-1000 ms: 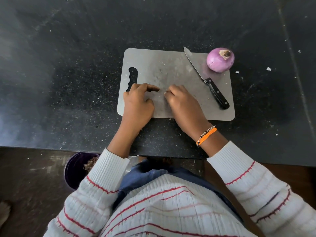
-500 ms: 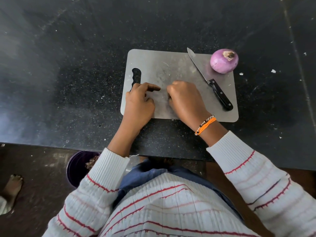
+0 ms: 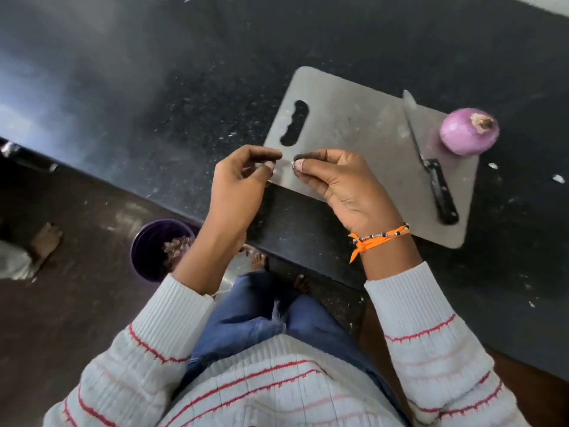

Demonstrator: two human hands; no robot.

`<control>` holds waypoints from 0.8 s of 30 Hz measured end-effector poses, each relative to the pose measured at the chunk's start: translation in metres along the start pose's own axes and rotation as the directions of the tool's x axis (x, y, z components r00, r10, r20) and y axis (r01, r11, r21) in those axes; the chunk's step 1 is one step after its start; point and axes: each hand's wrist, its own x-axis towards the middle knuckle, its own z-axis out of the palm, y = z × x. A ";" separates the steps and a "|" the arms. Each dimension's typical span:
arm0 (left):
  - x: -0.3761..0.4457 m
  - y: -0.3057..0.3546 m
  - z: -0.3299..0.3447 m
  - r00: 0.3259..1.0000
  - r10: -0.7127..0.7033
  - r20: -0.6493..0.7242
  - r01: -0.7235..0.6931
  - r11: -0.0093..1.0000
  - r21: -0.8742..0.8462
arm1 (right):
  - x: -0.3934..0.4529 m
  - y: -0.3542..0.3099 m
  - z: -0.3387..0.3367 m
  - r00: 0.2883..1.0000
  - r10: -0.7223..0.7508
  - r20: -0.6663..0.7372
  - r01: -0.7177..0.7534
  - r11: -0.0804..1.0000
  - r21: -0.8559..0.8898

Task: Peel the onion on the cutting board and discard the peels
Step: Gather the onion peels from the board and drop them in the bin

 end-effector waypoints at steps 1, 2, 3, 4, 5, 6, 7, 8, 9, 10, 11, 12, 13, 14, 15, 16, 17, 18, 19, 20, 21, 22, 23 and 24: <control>-0.005 -0.003 -0.011 0.999 -0.007 -0.051 0.005 1.000 -0.027 | -0.002 0.003 0.013 0.998 0.022 0.063 -0.023 1.000 0.010; -0.010 -0.006 -0.023 0.995 -0.023 -0.100 0.016 0.997 -0.070 | -0.004 0.008 0.027 0.991 0.042 0.128 -0.043 0.999 0.009; -0.015 -0.010 -0.036 0.989 -0.043 -0.144 0.027 0.993 -0.115 | -0.007 0.012 0.043 0.980 0.059 0.190 -0.060 0.998 0.001; -0.019 -0.013 -0.050 0.981 -0.057 -0.188 0.030 0.989 -0.143 | -0.010 0.017 0.059 0.968 0.076 0.241 -0.076 0.997 -0.007; -0.024 -0.017 -0.063 0.972 -0.062 -0.228 0.028 0.988 -0.149 | -0.013 0.024 0.075 0.956 0.088 0.278 -0.088 0.996 -0.012; -0.029 -0.021 -0.077 0.959 -0.066 -0.275 0.027 0.989 -0.144 | -0.015 0.031 0.091 0.946 0.094 0.310 -0.092 0.996 -0.021; -0.034 -0.027 -0.092 0.942 -0.077 -0.326 0.029 0.989 -0.148 | -0.018 0.040 0.108 0.937 0.099 0.336 -0.091 0.995 -0.040; -0.040 -0.034 -0.107 0.922 -0.094 -0.375 0.036 0.987 -0.158 | -0.021 0.050 0.125 0.929 0.106 0.354 -0.088 0.994 -0.066; -0.045 -0.042 -0.121 0.901 -0.113 -0.418 0.043 0.984 -0.173 | -0.024 0.062 0.141 0.924 0.118 0.364 -0.090 0.992 -0.092; -0.049 -0.051 -0.136 0.880 -0.138 -0.455 0.053 0.980 -0.194 | -0.026 0.074 0.157 0.919 0.137 0.369 -0.102 0.988 -0.113; -0.052 -0.061 -0.150 0.856 -0.170 -0.488 0.067 0.973 -0.220 | -0.028 0.087 0.173 0.914 0.161 0.371 -0.121 0.984 -0.127; -0.055 -0.073 -0.169 0.828 -0.206 -0.521 0.085 0.965 -0.246 | -0.029 0.103 0.193 0.907 0.193 0.375 -0.149 0.979 -0.142; -0.058 -0.083 -0.181 0.808 -0.230 -0.542 0.099 0.960 -0.260 | -0.029 0.115 0.207 0.903 0.212 0.373 -0.164 0.974 -0.157; -0.060 -0.093 -0.192 0.791 -0.246 -0.560 0.111 0.958 -0.264 | -0.029 0.127 0.219 0.901 0.219 0.373 -0.163 0.971 -0.176; -0.062 -0.106 -0.205 0.774 -0.262 -0.576 0.129 0.957 -0.261 | -0.027 0.142 0.233 0.901 0.224 0.372 -0.158 0.967 -0.200; -0.063 -0.120 -0.218 0.762 -0.281 -0.583 0.152 0.953 -0.261 | -0.024 0.157 0.247 0.904 0.228 0.361 -0.151 0.962 -0.229; -0.063 -0.135 -0.231 0.752 -0.304 -0.586 0.183 0.949 -0.257 | -0.019 0.173 0.260 0.909 0.232 0.345 -0.142 0.953 -0.267; -0.062 -0.151 -0.244 0.738 -0.329 -0.589 0.220 0.942 -0.252 | -0.014 0.189 0.271 0.916 0.234 0.325 -0.129 0.942 -0.311; -0.060 -0.168 -0.256 0.721 -0.359 -0.593 0.254 0.933 -0.255 | -0.006 0.208 0.280 0.925 0.231 0.302 -0.116 0.927 -0.356; -0.056 -0.189 -0.269 0.699 -0.390 -0.599 0.282 0.921 -0.270 | 0.003 0.230 0.290 0.932 0.229 0.282 -0.103 0.910 -0.401; -0.051 -0.206 -0.279 0.683 -0.420 -0.597 0.306 0.907 -0.288 | 0.014 0.250 0.297 0.940 0.223 0.258 -0.090 0.892 -0.443; -0.047 -0.222 -0.285 0.670 -0.446 -0.594 0.326 0.895 -0.304 | 0.024 0.267 0.300 0.948 0.212 0.235 -0.076 0.873 -0.482; -0.041 -0.238 -0.292 0.655 -0.465 -0.596 0.342 0.885 -0.315 | 0.035 0.286 0.305 0.955 0.200 0.220 -0.060 0.854 -0.517; -0.035 -0.256 -0.299 0.640 -0.485 -0.596 0.362 0.875 -0.322 | 0.047 0.305 0.309 0.960 0.193 0.203 -0.052 0.834 -0.549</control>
